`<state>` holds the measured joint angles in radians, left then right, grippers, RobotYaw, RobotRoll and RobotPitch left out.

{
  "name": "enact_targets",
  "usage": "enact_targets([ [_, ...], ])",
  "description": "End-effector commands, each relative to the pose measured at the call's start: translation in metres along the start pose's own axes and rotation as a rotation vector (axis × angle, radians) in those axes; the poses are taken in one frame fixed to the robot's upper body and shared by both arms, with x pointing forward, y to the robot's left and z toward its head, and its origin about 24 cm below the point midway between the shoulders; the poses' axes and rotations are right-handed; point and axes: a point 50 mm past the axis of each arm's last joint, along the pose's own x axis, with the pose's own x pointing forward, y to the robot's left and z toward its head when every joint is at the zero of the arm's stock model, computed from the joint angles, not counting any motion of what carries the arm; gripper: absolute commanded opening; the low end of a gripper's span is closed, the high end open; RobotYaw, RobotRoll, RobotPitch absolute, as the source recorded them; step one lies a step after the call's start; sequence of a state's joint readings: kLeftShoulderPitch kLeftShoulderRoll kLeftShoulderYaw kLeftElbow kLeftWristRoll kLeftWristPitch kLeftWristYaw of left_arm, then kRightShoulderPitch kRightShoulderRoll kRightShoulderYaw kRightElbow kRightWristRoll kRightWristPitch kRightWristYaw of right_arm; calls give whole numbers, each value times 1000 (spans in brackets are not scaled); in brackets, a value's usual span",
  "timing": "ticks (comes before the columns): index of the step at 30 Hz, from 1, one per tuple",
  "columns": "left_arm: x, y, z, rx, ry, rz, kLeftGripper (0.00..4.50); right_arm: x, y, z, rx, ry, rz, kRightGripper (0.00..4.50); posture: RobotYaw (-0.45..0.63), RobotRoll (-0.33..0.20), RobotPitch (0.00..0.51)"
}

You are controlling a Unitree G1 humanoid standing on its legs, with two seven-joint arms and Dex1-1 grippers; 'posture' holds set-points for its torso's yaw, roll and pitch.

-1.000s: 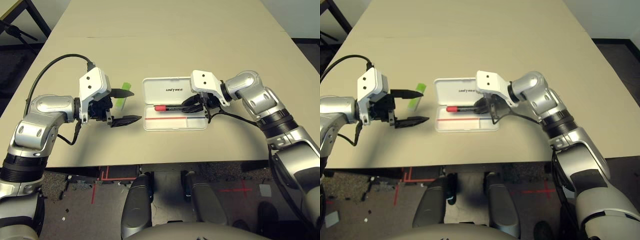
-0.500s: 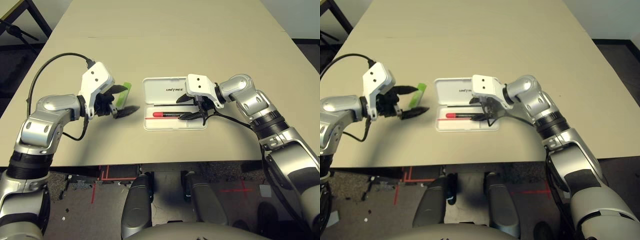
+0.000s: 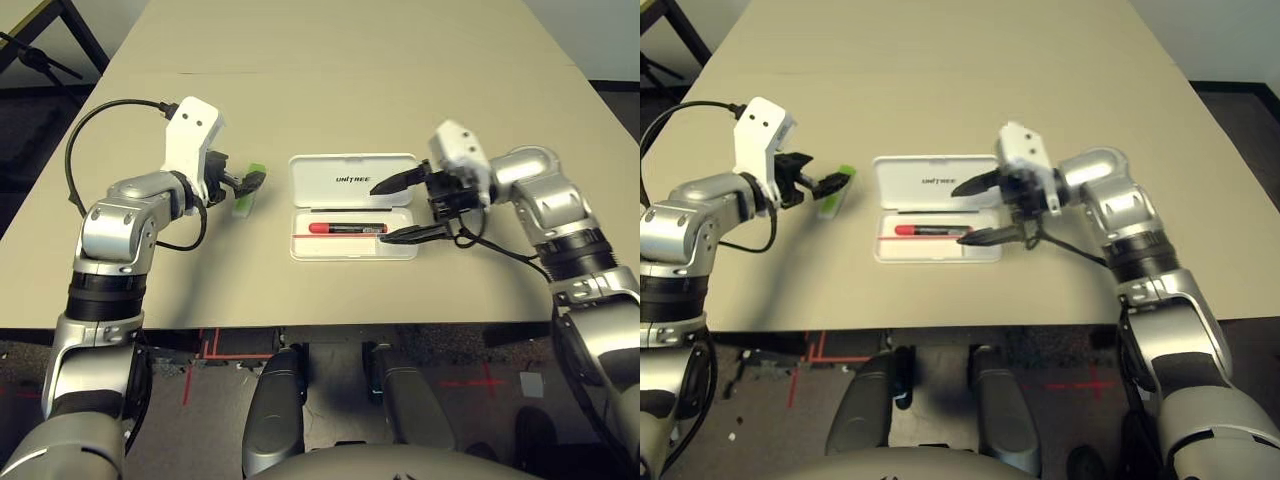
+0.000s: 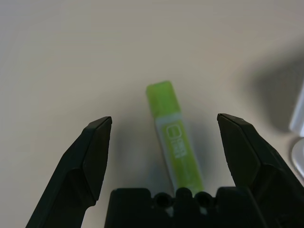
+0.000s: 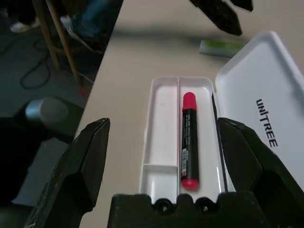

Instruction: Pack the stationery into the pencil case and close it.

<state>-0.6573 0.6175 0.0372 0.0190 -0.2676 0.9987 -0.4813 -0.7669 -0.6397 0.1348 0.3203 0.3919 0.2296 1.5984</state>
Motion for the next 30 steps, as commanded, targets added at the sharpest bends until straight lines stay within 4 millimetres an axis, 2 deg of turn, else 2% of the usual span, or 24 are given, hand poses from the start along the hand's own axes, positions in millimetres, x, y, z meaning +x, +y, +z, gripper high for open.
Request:
enact_targets([
  [1,4,2,-6,-15,87,12,4500,-21,9,10,13,-54,-12,4491,22,0,199],
  [3,6,1,-7,-12,112,2,4500,-36,13,15,25,-58,-37,4491,16,0,200],
  [8,14,-1,-6,4,149,-26,4500,-52,21,20,47,-91,-81,4491,-12,0,205],
  [14,29,-8,-18,33,222,-64,4500,-45,29,14,51,-119,-114,4491,-45,0,204],
  [17,35,-6,-31,34,283,-72,4500,-45,31,14,49,-124,-133,4491,-56,0,203],
  [21,38,-3,-42,27,329,-81,3615,-42,31,14,43,-135,-152,4500,-66,0,204],
  [27,35,1,-37,27,318,-90,1307,-29,29,11,46,-175,-135,4500,-50,0,201],
  [28,34,2,-35,27,309,-90,1068,-27,28,11,46,-180,-132,4500,-47,0,201],
  [30,30,4,-30,25,295,-90,1084,-25,26,10,47,-188,-128,4500,-35,0,200],
])
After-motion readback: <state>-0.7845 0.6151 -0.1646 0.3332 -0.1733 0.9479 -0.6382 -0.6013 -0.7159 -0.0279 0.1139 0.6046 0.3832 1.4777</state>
